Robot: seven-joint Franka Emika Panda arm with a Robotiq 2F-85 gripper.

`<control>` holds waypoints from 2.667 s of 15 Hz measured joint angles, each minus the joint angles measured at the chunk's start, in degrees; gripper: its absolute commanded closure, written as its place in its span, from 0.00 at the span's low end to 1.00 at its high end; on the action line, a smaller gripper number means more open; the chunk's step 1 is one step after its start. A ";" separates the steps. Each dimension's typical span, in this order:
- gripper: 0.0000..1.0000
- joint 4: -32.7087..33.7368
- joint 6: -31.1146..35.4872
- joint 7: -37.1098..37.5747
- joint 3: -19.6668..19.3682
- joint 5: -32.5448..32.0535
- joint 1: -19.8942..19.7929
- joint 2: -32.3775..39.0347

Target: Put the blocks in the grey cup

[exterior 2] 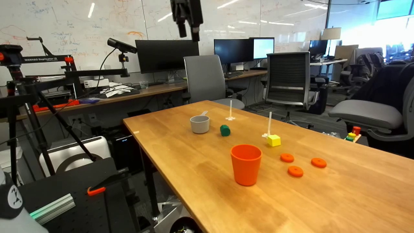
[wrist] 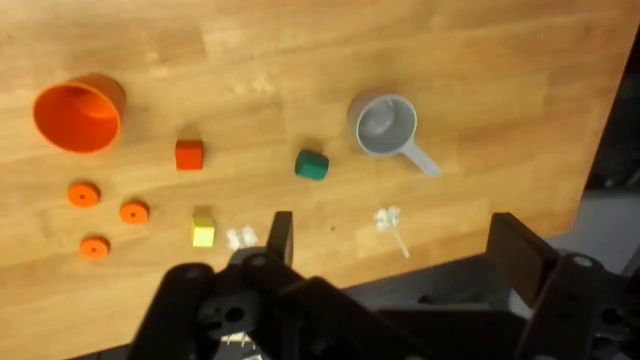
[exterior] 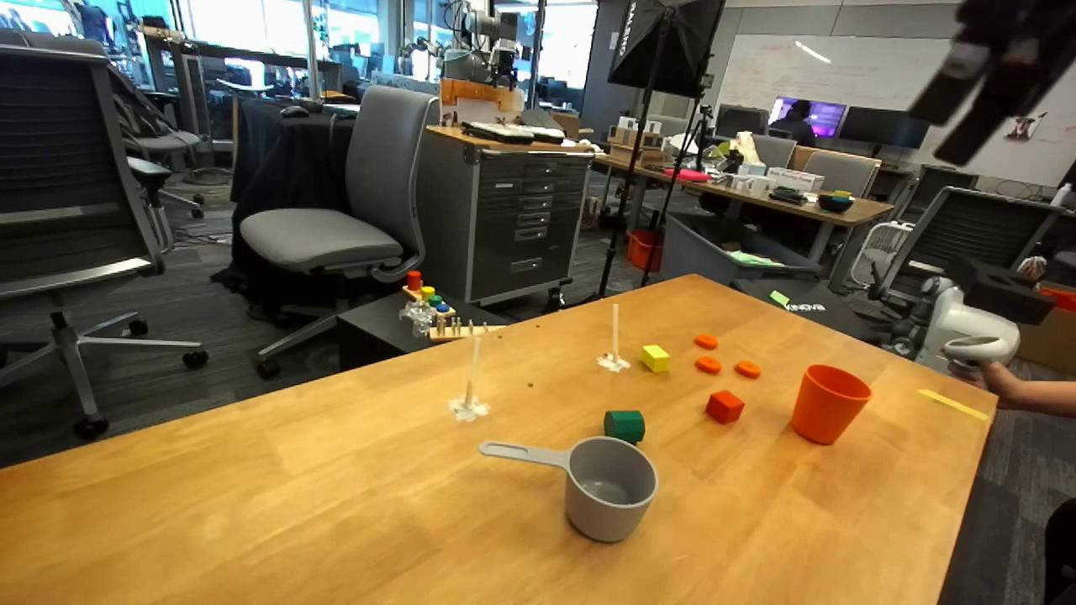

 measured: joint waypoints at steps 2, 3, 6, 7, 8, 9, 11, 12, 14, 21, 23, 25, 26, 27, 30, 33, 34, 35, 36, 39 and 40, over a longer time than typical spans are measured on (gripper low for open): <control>0.00 4.96 3.30 2.51 -0.34 -0.96 -1.84 4.89; 0.00 6.93 4.59 4.15 -0.62 -1.86 -2.91 7.59; 0.00 10.14 6.89 9.96 -2.10 -6.64 -6.16 16.10; 0.00 10.74 7.09 12.00 -2.85 -8.38 -6.98 18.96; 0.00 11.24 7.14 14.02 -3.73 -9.82 -7.52 21.77; 0.00 11.61 7.12 15.90 -4.70 -10.73 -7.78 24.47; 0.00 12.48 7.01 19.13 -6.29 -11.45 -7.78 29.24; 0.00 13.10 6.89 20.56 -6.71 -11.60 -7.65 31.21; 0.00 14.51 6.72 22.04 -6.88 -11.61 -7.34 33.51; 0.00 15.75 6.42 22.75 -7.13 -11.78 -5.99 35.40; 0.00 16.93 6.31 22.75 -7.13 -12.16 -4.78 37.56; 0.00 18.69 5.55 22.73 -7.12 -12.83 -3.24 40.32; 0.00 19.75 4.95 22.73 -7.13 -13.34 -2.49 41.84; 0.00 20.76 4.31 22.76 -7.16 -14.07 -1.87 43.25; 0.00 23.92 2.68 22.96 -8.27 -16.63 -0.29 47.66; 0.00 26.57 1.44 23.21 -10.34 -18.35 0.25 51.92; 0.00 27.33 1.16 23.23 -11.06 -18.50 0.26 53.30; 0.00 28.05 0.93 23.22 -11.75 -18.51 0.25 54.65; 0.00 28.81 0.79 23.23 -12.34 -18.51 0.24 55.99; 0.00 31.12 0.50 23.23 -13.12 -18.48 0.22 59.35; 0.00 31.88 0.44 23.23 -13.11 -18.36 0.25 60.19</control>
